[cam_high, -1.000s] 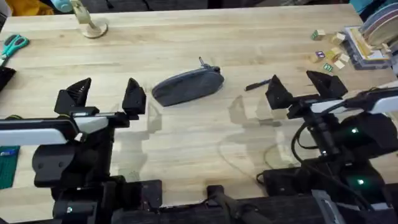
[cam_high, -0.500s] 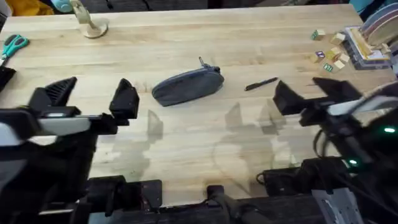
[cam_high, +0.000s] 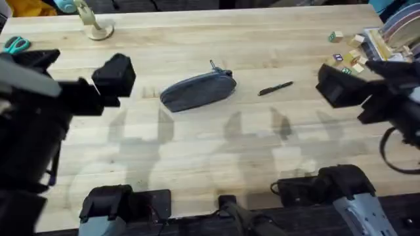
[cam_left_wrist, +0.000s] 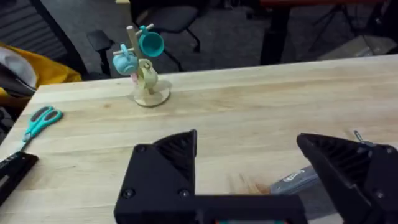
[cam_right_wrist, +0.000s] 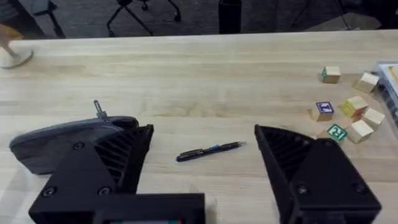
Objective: Unzip the bag, pick up the pens from the table one at a time and place them inside, then zip the bag closed.
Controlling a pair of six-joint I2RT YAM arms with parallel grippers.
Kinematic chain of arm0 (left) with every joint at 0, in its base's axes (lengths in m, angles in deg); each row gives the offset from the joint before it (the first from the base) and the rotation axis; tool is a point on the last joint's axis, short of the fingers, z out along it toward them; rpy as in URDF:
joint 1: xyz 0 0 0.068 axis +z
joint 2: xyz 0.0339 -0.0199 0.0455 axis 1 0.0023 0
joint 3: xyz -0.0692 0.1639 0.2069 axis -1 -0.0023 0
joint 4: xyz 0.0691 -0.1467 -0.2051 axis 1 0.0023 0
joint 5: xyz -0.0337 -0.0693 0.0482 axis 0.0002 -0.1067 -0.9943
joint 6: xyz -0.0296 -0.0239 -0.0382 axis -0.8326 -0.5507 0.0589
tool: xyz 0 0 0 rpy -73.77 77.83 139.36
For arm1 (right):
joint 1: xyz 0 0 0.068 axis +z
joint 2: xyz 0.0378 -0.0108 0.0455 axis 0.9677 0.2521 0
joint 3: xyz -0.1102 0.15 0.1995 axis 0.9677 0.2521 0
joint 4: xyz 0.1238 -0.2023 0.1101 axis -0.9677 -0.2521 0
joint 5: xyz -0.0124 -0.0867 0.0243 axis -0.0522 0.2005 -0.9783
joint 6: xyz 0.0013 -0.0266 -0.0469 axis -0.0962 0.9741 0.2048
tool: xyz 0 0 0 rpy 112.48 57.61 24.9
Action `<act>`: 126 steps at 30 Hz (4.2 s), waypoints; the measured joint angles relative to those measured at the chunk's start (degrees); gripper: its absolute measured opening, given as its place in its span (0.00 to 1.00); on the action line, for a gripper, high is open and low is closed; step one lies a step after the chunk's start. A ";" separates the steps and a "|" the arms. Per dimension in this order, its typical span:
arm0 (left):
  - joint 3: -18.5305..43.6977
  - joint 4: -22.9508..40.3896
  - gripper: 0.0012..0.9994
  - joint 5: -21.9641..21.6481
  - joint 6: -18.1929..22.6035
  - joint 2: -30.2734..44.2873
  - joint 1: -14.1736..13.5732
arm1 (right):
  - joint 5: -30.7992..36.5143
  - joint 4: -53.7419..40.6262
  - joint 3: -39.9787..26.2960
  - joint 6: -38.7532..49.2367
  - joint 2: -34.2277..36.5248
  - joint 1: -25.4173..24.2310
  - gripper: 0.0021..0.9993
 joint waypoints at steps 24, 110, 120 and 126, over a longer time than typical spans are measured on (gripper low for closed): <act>15.53 20.28 0.99 10.98 29.34 21.03 0.01 | 0.00 -2.03 -7.10 0.00 9.89 0.00 1.00; 15.53 11.45 0.05 39.28 64.43 66.12 -0.20 | 0.00 -2.62 -7.10 -0.06 9.89 0.00 1.00; 15.53 11.41 0.04 39.30 64.43 66.12 -0.20 | -6.48 -3.52 -7.13 -0.74 11.91 0.00 1.00; 15.53 11.41 0.04 39.30 64.43 66.12 -0.20 | -12.57 -3.73 -7.40 -0.59 18.55 0.00 1.00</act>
